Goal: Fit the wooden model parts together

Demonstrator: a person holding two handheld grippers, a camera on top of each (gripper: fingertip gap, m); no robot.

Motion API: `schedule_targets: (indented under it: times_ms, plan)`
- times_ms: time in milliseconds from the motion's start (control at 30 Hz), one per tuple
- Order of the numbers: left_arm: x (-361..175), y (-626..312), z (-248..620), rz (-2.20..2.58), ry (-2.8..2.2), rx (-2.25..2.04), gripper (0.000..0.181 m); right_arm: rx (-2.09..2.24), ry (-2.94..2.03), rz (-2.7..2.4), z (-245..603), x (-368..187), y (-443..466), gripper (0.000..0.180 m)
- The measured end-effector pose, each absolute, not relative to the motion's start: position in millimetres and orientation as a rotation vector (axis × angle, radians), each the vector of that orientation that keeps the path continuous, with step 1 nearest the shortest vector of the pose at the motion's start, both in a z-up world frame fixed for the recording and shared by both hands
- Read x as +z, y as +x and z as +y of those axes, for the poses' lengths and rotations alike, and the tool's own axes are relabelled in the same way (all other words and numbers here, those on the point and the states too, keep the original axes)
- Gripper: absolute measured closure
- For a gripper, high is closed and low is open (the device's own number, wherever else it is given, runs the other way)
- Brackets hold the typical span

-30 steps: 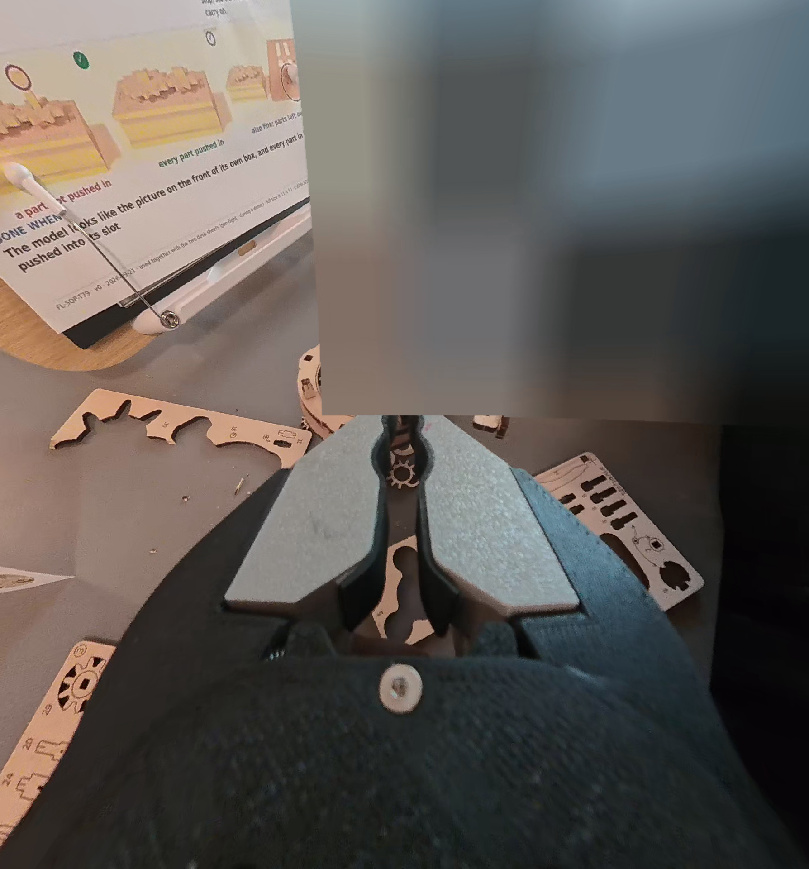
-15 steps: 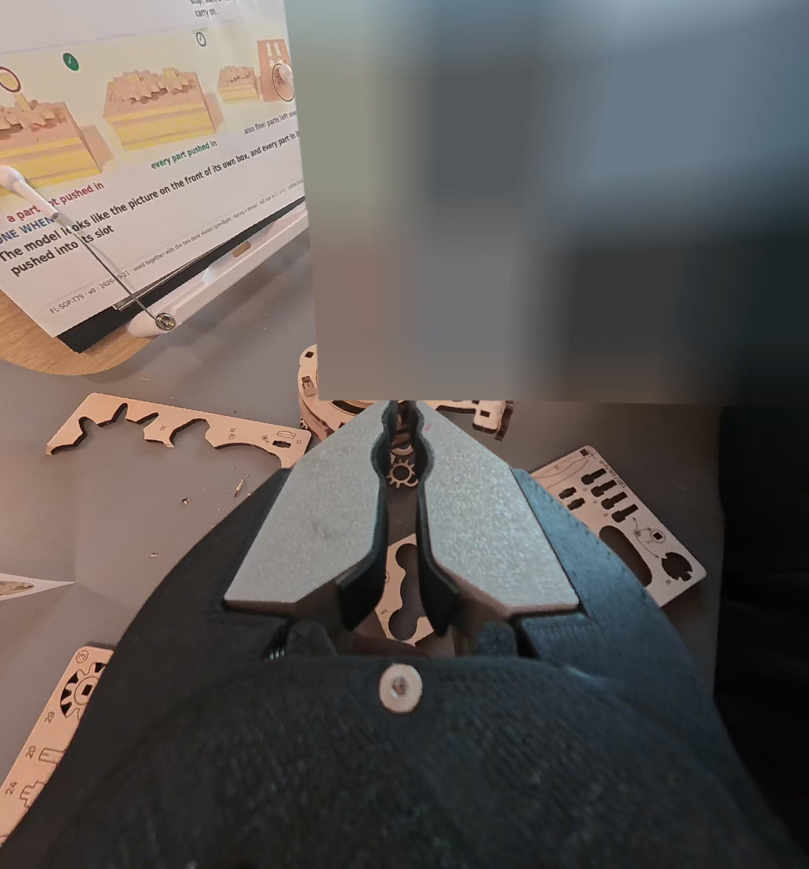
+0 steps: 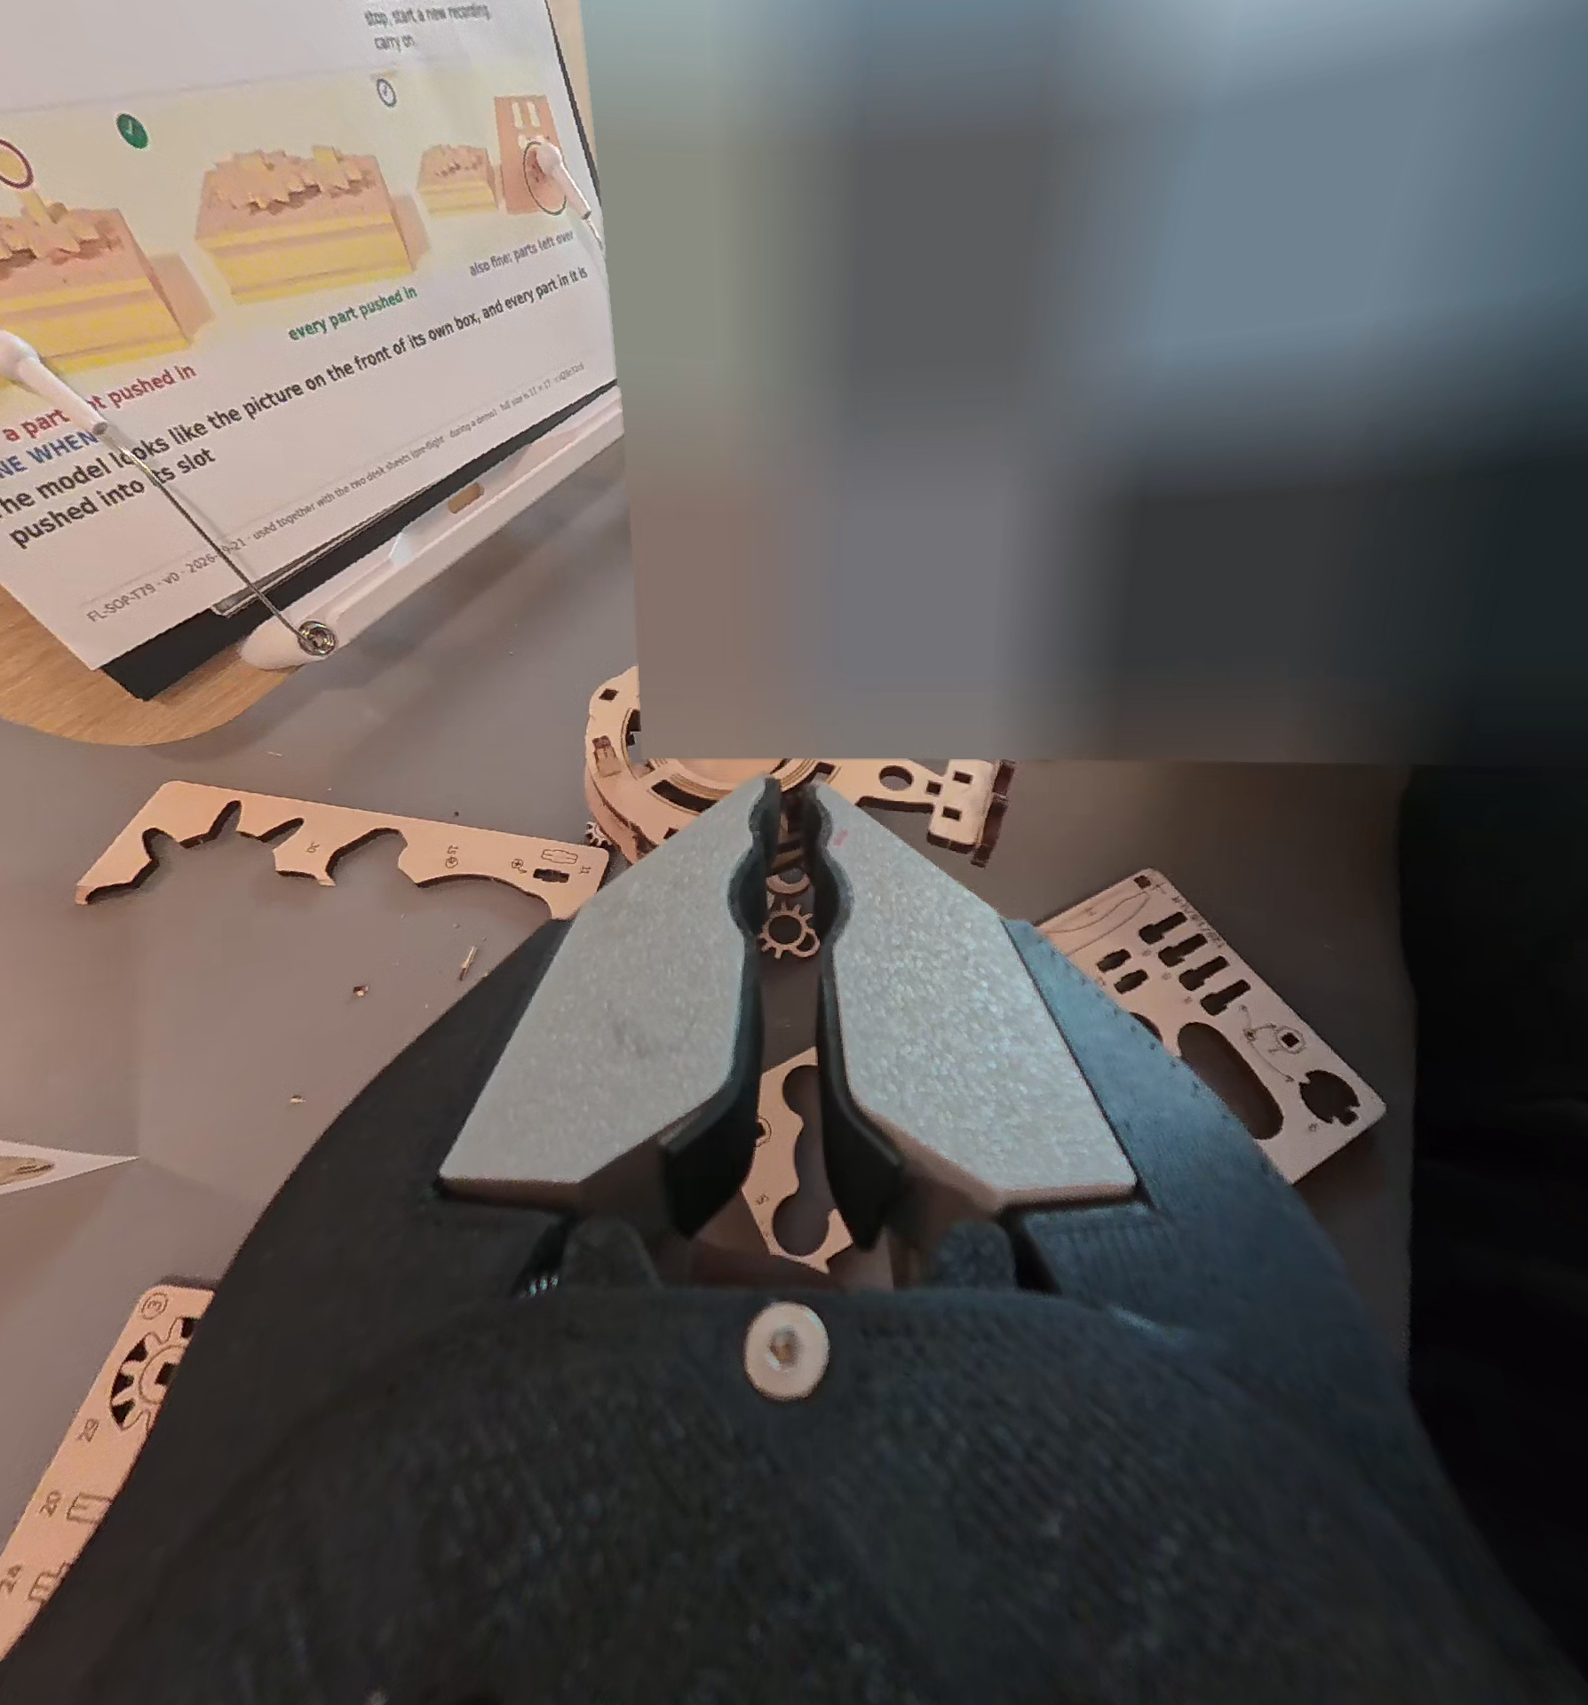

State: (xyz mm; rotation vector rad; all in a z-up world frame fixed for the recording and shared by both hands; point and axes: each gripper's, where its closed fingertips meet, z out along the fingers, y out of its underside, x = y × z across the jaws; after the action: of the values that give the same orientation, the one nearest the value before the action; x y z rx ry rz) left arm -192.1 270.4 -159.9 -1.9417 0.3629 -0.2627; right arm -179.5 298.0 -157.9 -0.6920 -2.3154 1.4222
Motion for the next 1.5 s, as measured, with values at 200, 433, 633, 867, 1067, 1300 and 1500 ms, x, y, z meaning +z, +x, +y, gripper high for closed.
schedule_targets:
  times_ms: [200,433,633,867,1067,1300,1500]
  plan:
    - [-161.1,-192.4,270.6,0.389,-1.935,-0.279,0.179,1.422,-0.696,-2.315,298.3,-158.0,-179.9,0.160]
    - [-159.7,-195.7,271.0,0.380,-1.926,-0.337,0.179,1.406,-0.716,-2.306,297.2,-156.3,-183.3,0.161]
    - [-159.5,-194.2,272.3,0.389,-1.926,-0.386,0.179,1.338,-0.790,-2.281,300.5,-154.9,-193.8,0.162]
    - [-158.2,-194.6,271.8,0.398,-1.910,-0.404,0.179,1.293,-0.795,-2.258,301.3,-148.9,-197.1,0.161]
    - [-158.6,-192.7,271.6,0.420,-1.884,-0.421,0.179,1.434,-1.004,-2.196,318.6,-139.4,-217.0,0.162]
    - [-158.3,-193.2,269.9,0.436,-1.866,-0.422,0.179,1.408,-1.000,-2.345,313.0,-161.7,-223.2,0.180]
    - [-157.6,-193.4,271.8,0.439,-1.857,-0.444,0.179,1.434,-1.054,-2.335,322.8,-160.9,-226.1,0.173]
